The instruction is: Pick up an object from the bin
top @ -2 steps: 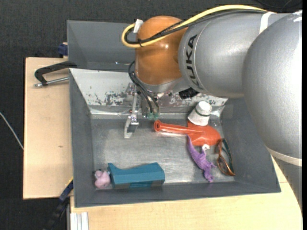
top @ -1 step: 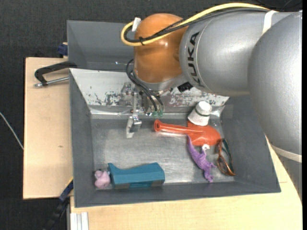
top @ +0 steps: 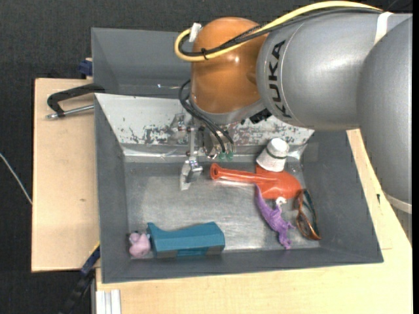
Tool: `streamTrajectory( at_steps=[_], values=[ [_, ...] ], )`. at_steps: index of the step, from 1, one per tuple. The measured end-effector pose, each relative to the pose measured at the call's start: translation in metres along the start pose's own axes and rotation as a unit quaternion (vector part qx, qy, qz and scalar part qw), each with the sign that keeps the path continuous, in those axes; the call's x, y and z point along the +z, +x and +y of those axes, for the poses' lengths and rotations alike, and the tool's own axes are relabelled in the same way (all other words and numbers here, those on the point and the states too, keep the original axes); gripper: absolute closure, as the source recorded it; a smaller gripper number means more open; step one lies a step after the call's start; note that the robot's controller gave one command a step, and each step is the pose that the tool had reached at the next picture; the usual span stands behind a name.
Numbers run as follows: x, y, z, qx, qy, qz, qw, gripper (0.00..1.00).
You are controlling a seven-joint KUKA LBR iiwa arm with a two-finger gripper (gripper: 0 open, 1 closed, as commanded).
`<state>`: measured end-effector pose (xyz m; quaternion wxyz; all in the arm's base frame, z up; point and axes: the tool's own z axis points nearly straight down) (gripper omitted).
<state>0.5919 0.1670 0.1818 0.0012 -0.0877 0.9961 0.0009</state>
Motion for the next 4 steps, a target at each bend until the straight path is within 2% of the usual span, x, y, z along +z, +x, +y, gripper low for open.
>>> streamTrajectory(
  at_steps=[1, 2, 3, 4],
  values=[
    [0.051, 0.009, -0.03, -0.04, 0.0, -0.003, 0.9992, 0.0],
    [0.094, 0.025, -0.05, -0.107, 0.0, 0.0006, 0.9943, 0.0],
    [0.083, 0.027, -0.097, -0.1, -0.001, 0.0011, 0.995, 0.0],
    [0.072, 0.033, -0.132, -0.148, 0.001, -0.0005, 0.989, 0.0]
  ],
)
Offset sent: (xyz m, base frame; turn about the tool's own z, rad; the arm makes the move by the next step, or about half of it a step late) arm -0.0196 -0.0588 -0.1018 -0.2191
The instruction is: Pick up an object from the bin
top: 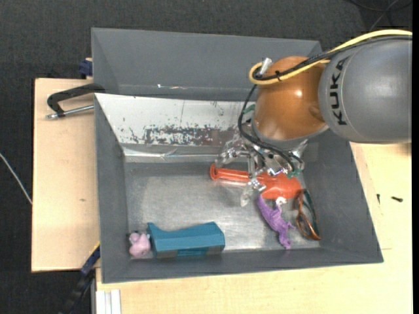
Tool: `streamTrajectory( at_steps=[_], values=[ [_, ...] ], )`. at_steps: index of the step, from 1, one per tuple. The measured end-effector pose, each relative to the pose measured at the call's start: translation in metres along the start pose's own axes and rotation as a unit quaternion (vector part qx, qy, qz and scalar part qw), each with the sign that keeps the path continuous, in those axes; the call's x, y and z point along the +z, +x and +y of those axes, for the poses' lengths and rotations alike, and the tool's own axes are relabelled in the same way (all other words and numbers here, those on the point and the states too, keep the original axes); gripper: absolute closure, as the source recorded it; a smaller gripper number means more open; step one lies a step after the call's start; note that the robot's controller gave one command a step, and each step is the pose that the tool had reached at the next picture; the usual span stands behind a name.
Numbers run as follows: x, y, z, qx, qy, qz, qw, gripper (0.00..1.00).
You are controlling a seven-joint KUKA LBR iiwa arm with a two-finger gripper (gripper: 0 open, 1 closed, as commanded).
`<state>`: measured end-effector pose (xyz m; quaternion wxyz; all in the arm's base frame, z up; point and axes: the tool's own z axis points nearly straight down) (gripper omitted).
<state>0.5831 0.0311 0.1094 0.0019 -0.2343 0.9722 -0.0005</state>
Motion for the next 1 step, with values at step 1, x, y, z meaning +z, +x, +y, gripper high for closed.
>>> streamTrajectory(
  at_steps=[1],
  values=[
    [0.0203, 0.0257, -0.0284, 0.048, -0.001, 0.0004, 0.9988, 0.0]
  ],
)
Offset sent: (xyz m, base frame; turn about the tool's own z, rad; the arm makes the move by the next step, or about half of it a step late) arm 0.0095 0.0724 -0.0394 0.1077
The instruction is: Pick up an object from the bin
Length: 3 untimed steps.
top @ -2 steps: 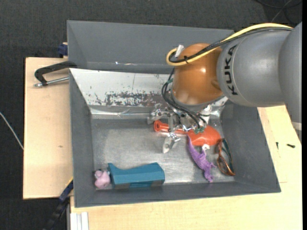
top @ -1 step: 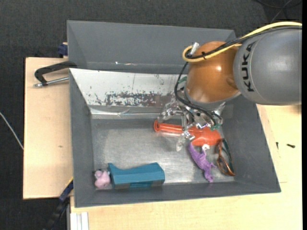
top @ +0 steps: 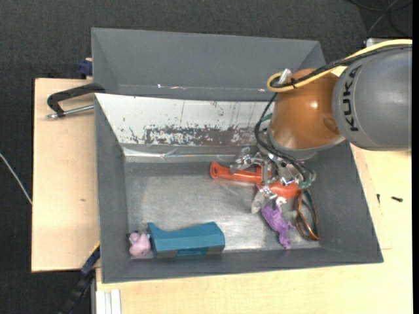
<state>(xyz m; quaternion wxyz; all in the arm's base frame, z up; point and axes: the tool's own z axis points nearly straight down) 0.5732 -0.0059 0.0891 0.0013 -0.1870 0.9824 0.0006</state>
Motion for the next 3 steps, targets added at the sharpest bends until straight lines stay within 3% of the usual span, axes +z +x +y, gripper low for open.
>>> streamTrajectory(
  at_steps=[1, 2, 3],
  values=[
    [0.008, -0.018, 0.025, 0.07, 0.002, -0.0004, 0.9976, 0.0],
    [0.005, -0.003, 0.005, 0.053, 0.0, -0.0005, 0.9986, 1.0],
    [0.004, 0.0, -0.001, 0.056, 0.0, -0.0005, 0.9984, 1.0]
  ],
)
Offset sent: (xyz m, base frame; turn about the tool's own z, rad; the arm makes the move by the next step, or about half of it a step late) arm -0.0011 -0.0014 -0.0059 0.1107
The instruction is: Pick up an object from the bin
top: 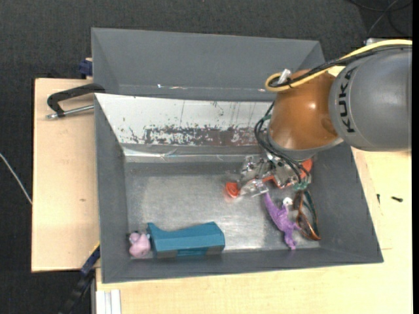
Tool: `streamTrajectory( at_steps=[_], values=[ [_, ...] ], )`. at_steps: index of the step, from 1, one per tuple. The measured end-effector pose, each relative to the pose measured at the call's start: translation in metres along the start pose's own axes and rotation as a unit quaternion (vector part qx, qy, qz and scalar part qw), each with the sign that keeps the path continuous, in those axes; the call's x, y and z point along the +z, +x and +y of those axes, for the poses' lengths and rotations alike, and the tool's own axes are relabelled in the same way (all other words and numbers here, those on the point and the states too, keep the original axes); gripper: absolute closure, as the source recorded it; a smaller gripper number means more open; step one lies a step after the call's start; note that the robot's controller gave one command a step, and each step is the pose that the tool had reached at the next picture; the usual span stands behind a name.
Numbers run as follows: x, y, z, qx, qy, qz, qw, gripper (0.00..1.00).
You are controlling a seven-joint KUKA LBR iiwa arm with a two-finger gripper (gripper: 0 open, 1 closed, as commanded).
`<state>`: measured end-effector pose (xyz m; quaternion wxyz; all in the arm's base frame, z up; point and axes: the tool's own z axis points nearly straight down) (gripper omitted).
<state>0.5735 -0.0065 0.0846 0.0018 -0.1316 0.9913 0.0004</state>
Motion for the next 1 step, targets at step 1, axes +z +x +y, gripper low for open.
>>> streamTrajectory(
  at_steps=[1],
  values=[
    [-0.1357, -0.0262, 0.0124, -0.184, 0.001, -0.0033, 0.983, 1.0]
  ],
)
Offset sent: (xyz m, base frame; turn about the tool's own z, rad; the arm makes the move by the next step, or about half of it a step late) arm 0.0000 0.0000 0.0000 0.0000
